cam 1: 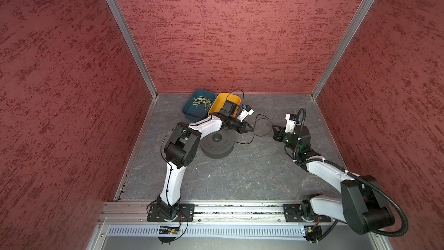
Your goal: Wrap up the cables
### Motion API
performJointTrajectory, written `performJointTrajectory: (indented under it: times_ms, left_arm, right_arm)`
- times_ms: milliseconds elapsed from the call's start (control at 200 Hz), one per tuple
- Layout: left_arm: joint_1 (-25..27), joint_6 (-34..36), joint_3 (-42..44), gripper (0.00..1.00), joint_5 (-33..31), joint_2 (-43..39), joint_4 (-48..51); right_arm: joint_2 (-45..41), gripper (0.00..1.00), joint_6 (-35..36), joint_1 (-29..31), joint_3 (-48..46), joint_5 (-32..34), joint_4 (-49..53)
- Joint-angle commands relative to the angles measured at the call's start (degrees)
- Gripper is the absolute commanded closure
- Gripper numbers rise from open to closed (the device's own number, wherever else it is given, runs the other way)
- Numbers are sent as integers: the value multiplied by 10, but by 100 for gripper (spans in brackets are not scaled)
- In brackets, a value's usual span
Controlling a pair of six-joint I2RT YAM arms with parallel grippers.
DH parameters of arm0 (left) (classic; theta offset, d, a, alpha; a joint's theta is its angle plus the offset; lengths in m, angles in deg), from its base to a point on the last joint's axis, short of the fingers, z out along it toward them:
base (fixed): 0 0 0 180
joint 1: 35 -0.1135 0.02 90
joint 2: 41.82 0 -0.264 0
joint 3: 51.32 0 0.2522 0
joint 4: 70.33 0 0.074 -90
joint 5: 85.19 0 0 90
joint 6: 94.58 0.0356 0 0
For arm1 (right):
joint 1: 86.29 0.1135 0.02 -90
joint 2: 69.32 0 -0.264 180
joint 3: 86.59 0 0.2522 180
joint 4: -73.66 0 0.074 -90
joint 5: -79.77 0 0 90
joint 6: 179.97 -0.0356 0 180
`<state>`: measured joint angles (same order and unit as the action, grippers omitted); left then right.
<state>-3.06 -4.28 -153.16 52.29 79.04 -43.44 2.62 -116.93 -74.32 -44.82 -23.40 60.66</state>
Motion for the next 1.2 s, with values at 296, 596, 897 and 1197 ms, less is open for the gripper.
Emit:
performJointTrajectory:
  times_ms: [296, 596, 897, 1197]
  left_arm:
    - [6, 19, 48, 100, -112, -71, 0]
    - [38, 82, 72, 100, -202, -121, 36]
    - [45, 117, 20, 100, -253, -96, 117]
    - [54, 143, -61, 100, -289, -51, 208]
  right_arm:
    - [15, 100, -1, 5, 8, 39, 4]
    - [47, 72, -4, 5, 36, -6, 17]
    - [-27, 39, 84, 5, 52, -34, 107]
    - [-141, 44, 179, 24, 111, -18, 278]
